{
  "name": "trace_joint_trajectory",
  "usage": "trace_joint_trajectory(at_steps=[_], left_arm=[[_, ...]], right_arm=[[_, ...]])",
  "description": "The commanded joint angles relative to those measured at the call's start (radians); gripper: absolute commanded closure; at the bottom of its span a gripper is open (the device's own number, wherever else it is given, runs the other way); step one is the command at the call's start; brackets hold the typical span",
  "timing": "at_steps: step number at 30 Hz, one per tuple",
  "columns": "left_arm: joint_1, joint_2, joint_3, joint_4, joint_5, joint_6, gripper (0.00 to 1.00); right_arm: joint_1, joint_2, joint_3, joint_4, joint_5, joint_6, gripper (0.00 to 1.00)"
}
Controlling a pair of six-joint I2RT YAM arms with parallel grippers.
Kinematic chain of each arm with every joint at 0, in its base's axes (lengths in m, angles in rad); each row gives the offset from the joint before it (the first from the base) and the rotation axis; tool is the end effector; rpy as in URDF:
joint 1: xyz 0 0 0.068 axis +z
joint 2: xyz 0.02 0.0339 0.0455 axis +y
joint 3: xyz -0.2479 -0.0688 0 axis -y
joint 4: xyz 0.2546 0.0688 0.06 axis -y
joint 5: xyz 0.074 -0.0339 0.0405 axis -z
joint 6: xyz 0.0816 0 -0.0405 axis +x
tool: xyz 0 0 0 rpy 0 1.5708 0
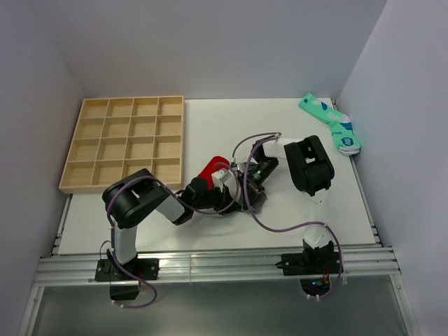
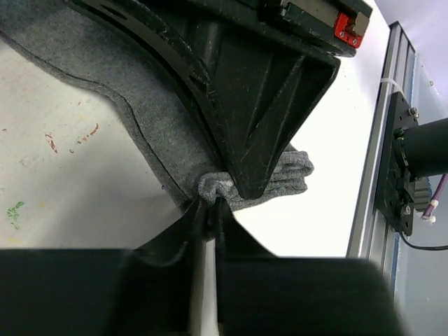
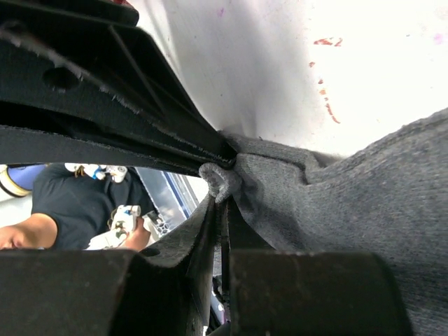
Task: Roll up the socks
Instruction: Roll the sock at the center of the board.
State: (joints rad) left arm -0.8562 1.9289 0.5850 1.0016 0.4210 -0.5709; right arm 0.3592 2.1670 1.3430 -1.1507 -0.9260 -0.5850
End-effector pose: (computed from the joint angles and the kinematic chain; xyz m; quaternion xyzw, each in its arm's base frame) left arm 0.2124 -0.2957 0.0613 0.2328 0.7739 -0.4980 0.3144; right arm 0.2840 0.1763 0.0594 0.3188 -0.8214 -0.4550 0.1290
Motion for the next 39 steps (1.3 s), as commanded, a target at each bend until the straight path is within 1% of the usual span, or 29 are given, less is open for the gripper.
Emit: trace_joint_trajectory(at_steps=[1, 2, 3, 5, 6, 8, 9, 11, 12, 14, 15, 18, 22, 23, 26, 28, 29, 30, 32, 36, 39], left_arm=[[-0.012, -0.014, 0.027, -0.033, -0.033, 0.009, 0.93], [-0.015, -0.021, 0.027, -0.046, -0.042, 0.009, 0.98], [-0.018, -0.027, 0.027, -0.069, -0.05, 0.009, 1.0], [-0.029, -0.047, 0.027, -0.09, -0.079, 0.009, 1.0], [-0.032, -0.053, 0.029, -0.124, -0.091, 0.012, 1.0], [-0.044, -0.068, 0.03, -0.139, -0.123, 0.013, 1.0], [-0.049, -0.071, 0.032, -0.153, -0.137, 0.008, 1.0], [-0.055, -0.084, 0.032, -0.175, -0.158, 0.006, 1.0], [-0.056, -0.088, 0.032, -0.184, -0.174, 0.0, 1.0], [-0.063, -0.1, 0.036, -0.221, -0.197, -0.004, 1.0], [-0.064, -0.105, 0.036, -0.231, -0.233, -0.013, 0.99], [-0.073, -0.133, 0.033, -0.274, -0.29, -0.027, 1.0], [-0.086, -0.177, 0.027, -0.316, -0.327, -0.037, 1.0], [-0.087, -0.185, 0.027, -0.322, -0.335, -0.035, 1.0], [-0.096, -0.197, 0.033, -0.34, -0.341, -0.034, 1.0], [-0.101, -0.2, 0.044, -0.351, -0.347, -0.032, 1.0], [-0.106, -0.2, 0.048, -0.354, -0.353, -0.032, 1.0], [-0.106, -0.199, 0.052, -0.359, -0.356, -0.032, 1.0], [-0.112, -0.2, 0.058, -0.362, -0.361, -0.033, 1.0], [-0.125, -0.212, 0.076, -0.383, -0.373, -0.027, 1.0], [-0.139, -0.223, 0.099, -0.422, -0.387, -0.018, 1.0]], right_arm=[[-0.008, -0.015, 0.008, 0.009, 0.015, 0.01, 0.9], [-0.008, -0.021, 0.005, 0.034, 0.022, 0.017, 0.89], [-0.008, -0.027, -0.005, 0.049, 0.032, 0.037, 0.84], [-0.008, -0.056, -0.015, 0.084, 0.058, 0.053, 0.78], [-0.008, -0.064, -0.018, 0.091, 0.068, 0.062, 0.72], [-0.008, -0.093, -0.018, 0.101, 0.082, 0.066, 0.65], [-0.009, -0.102, -0.018, 0.108, 0.087, 0.071, 0.58], [-0.009, -0.133, -0.016, 0.12, 0.096, 0.077, 0.52], [-0.011, -0.142, -0.016, 0.121, 0.104, 0.08, 0.47], [-0.012, -0.164, -0.01, 0.115, 0.11, 0.079, 0.43], [-0.014, -0.171, -0.004, 0.115, 0.116, 0.079, 0.41], [-0.023, -0.197, 0.002, 0.121, 0.125, 0.088, 0.38], [-0.042, -0.236, 0.004, 0.17, 0.174, 0.138, 0.38], [-0.045, -0.242, 0.002, 0.205, 0.191, 0.155, 0.38], [-0.049, -0.248, -0.002, 0.275, 0.26, 0.223, 0.42], [-0.046, -0.221, 0.01, 0.287, 0.289, 0.255, 0.46], [-0.045, -0.208, 0.019, 0.296, 0.318, 0.261, 0.49], [-0.042, -0.197, 0.021, 0.305, 0.334, 0.275, 0.54], [-0.036, -0.173, 0.024, 0.337, 0.384, 0.287, 0.59], [-0.017, -0.119, 0.051, 0.353, 0.446, 0.312, 0.63], [0.012, -0.095, 0.067, 0.368, 0.469, 0.323, 0.64]])
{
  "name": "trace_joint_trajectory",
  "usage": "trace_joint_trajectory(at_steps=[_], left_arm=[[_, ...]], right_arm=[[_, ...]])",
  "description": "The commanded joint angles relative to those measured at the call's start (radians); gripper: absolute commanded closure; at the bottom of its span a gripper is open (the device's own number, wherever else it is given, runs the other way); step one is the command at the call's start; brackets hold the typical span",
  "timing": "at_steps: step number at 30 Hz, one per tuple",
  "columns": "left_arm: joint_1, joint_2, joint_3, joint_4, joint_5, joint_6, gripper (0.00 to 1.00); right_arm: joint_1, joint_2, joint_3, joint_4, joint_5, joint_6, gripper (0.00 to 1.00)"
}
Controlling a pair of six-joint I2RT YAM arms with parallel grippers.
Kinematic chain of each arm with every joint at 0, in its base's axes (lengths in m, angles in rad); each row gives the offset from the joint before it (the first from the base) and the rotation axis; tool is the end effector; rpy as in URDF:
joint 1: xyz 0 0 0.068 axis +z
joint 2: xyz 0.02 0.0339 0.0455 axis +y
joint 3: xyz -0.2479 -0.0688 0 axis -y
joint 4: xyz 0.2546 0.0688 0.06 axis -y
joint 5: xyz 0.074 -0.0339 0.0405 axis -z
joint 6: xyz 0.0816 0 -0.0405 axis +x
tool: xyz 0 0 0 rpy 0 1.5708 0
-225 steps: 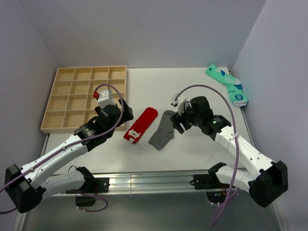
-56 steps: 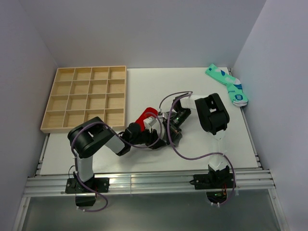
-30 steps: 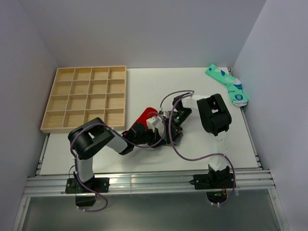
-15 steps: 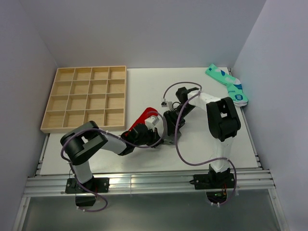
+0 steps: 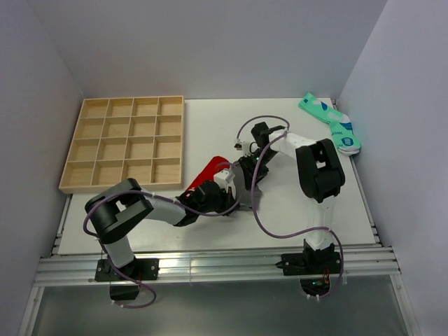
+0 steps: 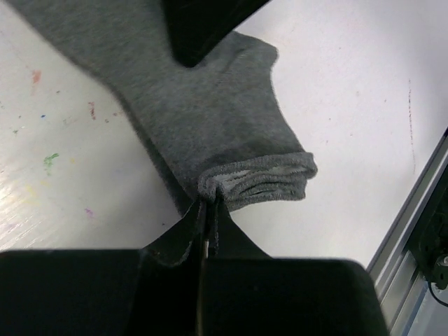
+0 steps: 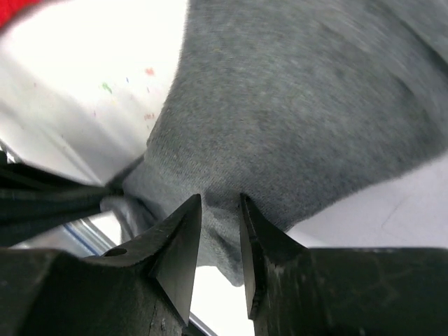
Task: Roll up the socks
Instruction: Roll the sock at the center of the board.
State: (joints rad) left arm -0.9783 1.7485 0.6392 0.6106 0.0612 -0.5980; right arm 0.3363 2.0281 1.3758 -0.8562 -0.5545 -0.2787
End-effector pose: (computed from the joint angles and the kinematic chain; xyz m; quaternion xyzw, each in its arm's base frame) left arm 0.2010 -0.3076 0.0819 0.1778 0.8409 -0.3805 0.3413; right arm 0.3418 0.1650 0.0860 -0.2991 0.9137 0.2743 0.0221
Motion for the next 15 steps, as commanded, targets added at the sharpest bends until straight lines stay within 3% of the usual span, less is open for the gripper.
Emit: trace_joint_trajectory(at_steps=[1, 15], left_arm=[[-0.022, -0.044, 0.056, -0.04, -0.032, 0.01, 1.0], [-0.022, 0.037, 0.207, -0.337, -0.017, -0.078, 1.0]], right_arm=[[0.044, 0.05, 0.038, 0.075, 0.102, 0.019, 0.64], [0.072, -0.028, 0.002, 0.135, 0.11, 0.027, 0.64]])
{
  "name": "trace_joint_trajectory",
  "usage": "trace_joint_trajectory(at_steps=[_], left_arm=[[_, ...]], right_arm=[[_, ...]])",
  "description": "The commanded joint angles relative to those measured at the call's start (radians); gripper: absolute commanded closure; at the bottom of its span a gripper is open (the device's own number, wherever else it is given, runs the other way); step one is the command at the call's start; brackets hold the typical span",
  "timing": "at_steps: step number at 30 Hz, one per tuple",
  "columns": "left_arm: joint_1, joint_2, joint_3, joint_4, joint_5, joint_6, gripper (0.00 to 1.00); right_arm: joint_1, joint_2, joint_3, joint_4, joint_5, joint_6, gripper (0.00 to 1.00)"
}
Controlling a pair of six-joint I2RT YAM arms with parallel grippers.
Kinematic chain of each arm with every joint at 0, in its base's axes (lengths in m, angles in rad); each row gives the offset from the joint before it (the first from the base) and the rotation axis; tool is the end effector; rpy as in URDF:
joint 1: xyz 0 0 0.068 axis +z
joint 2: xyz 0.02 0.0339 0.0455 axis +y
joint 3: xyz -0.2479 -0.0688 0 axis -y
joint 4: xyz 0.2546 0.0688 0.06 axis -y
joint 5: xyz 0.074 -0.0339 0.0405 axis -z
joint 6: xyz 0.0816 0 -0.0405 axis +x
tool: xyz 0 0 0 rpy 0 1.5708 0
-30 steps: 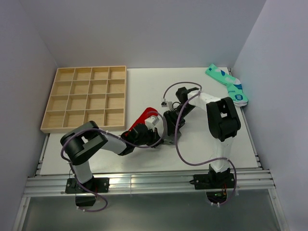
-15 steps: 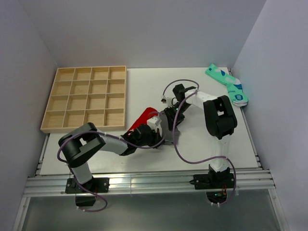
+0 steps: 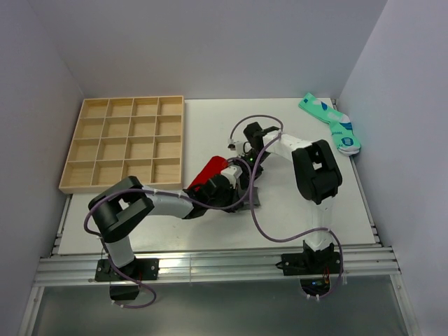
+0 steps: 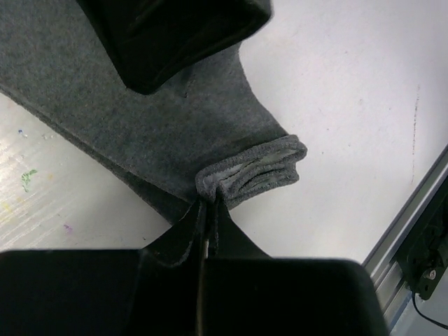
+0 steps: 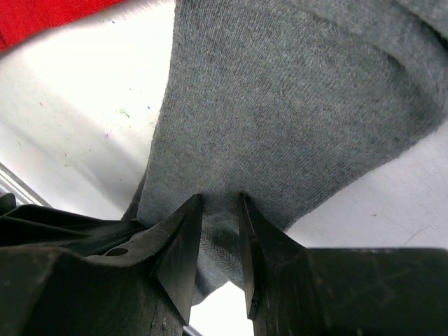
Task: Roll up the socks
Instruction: Roll the sock at the center of the board.
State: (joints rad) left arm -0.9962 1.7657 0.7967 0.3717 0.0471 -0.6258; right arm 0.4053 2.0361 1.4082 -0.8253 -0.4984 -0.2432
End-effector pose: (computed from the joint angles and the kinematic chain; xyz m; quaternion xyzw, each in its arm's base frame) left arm 0.2088 -0.3296 0.0933 0.1735 0.8665 -0.3534 0.3070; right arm 0.3427 0.1895 0.0894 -0.3220 0.9124 0.2500 0.0368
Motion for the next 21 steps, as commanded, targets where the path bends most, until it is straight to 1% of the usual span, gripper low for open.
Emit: trace_joint_trajectory(at_steps=[1, 4, 5, 11, 14, 17, 21], left_arm=[[-0.001, 0.024, 0.056, -0.131, 0.005, -0.061, 1.0], [0.013, 0.04, 0.075, -0.171, 0.026, -0.104, 1.0], [0.016, 0.04, 0.073, -0.169, 0.042, -0.118, 1.0], [0.031, 0.044, 0.093, -0.221, 0.073, -0.143, 1.0], [0.031, 0.037, 0.121, -0.257, 0.086, -0.15, 1.0], [0.045, 0.035, 0.147, -0.303, 0.103, -0.15, 1.0], [0.056, 0.049, 0.206, -0.399, 0.134, -0.144, 1.0]], right_arm=[[0.0, -0.046, -0.037, 0.107, 0.052, -0.007, 0.64], [-0.005, -0.083, -0.037, 0.117, 0.041, 0.01, 0.57], [-0.006, -0.096, -0.038, 0.123, 0.04, 0.021, 0.52], [-0.031, -0.198, -0.077, 0.155, 0.032, 0.059, 0.41], [-0.055, -0.257, -0.104, 0.185, 0.043, 0.087, 0.4], [-0.126, -0.325, -0.127, 0.201, 0.023, 0.096, 0.4], [-0.169, -0.424, -0.172, 0.215, 0.053, 0.045, 0.41]])
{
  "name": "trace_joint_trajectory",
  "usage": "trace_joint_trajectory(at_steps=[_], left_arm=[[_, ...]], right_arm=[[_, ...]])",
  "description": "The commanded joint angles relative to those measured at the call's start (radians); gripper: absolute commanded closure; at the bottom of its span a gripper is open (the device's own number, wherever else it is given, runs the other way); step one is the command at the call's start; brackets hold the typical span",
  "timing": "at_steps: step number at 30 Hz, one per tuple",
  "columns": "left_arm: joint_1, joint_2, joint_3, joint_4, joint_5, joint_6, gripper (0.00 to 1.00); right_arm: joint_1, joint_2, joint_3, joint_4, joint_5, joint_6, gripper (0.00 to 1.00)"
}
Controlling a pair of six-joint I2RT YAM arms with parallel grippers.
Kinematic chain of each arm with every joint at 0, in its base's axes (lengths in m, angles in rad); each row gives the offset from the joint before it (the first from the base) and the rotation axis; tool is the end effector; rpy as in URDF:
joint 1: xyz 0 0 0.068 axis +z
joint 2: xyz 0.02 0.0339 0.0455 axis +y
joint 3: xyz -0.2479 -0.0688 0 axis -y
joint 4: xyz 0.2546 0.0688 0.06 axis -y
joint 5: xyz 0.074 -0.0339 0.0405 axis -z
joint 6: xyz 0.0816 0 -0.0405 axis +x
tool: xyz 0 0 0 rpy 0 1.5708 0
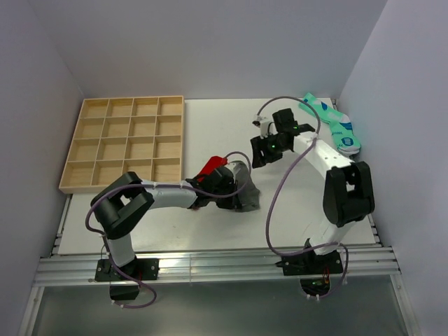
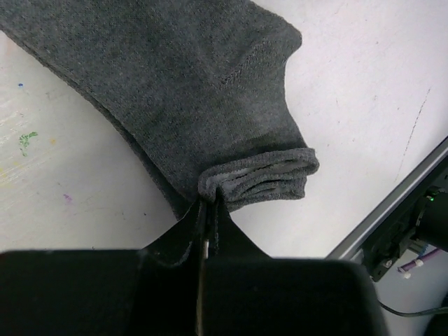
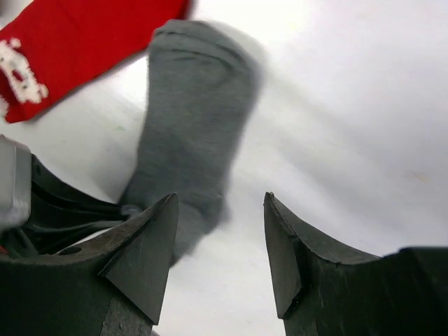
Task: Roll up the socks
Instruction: Roll the sock at the center of the board.
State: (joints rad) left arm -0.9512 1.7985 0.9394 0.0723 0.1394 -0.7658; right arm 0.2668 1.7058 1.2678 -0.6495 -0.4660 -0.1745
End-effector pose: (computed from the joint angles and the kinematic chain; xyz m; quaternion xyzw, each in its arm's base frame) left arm 0.2213 -0.3298 0.0918 0.1118 0.9155 -0.3305 0.2004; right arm 0.3546 0.1349 0.1754 -0.2607 0.9097 0.2347 0.2222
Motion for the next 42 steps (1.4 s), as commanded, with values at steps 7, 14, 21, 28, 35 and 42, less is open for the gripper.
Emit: trace_joint_trajectory(at_steps=[7, 14, 21, 28, 35, 42], left_arm=[[0.048, 0.048, 0.142, -0.225, 0.124, 0.003, 1.0], [0.1, 0.113, 0.228, -0.341, 0.229, 0.019, 1.0], [0.118, 0.168, 0.326, -0.451, 0.287, 0.042, 1.0], [0.121, 0.202, 0.374, -0.488, 0.311, 0.042, 1.0], [0.137, 0.216, 0.377, -0.502, 0.333, 0.048, 1.0], [0.146, 0.225, 0.392, -0.52, 0.347, 0.063, 1.0]], right_arm=[[-0.06, -0.342, -0.238, 0.108, 0.044, -0.218, 0.46], [-0.049, -0.575, -0.399, 0.125, -0.052, -0.459, 0.49], [0.095, -0.698, -0.522, 0.109, -0.068, -0.611, 0.51], [0.319, -0.808, -0.683, 0.201, 0.033, -0.674, 0.51], [0.394, -0.767, -0.737, 0.255, 0.082, -0.727, 0.55], [0.495, -0.755, -0.803, 0.347, 0.185, -0.755, 0.55]])
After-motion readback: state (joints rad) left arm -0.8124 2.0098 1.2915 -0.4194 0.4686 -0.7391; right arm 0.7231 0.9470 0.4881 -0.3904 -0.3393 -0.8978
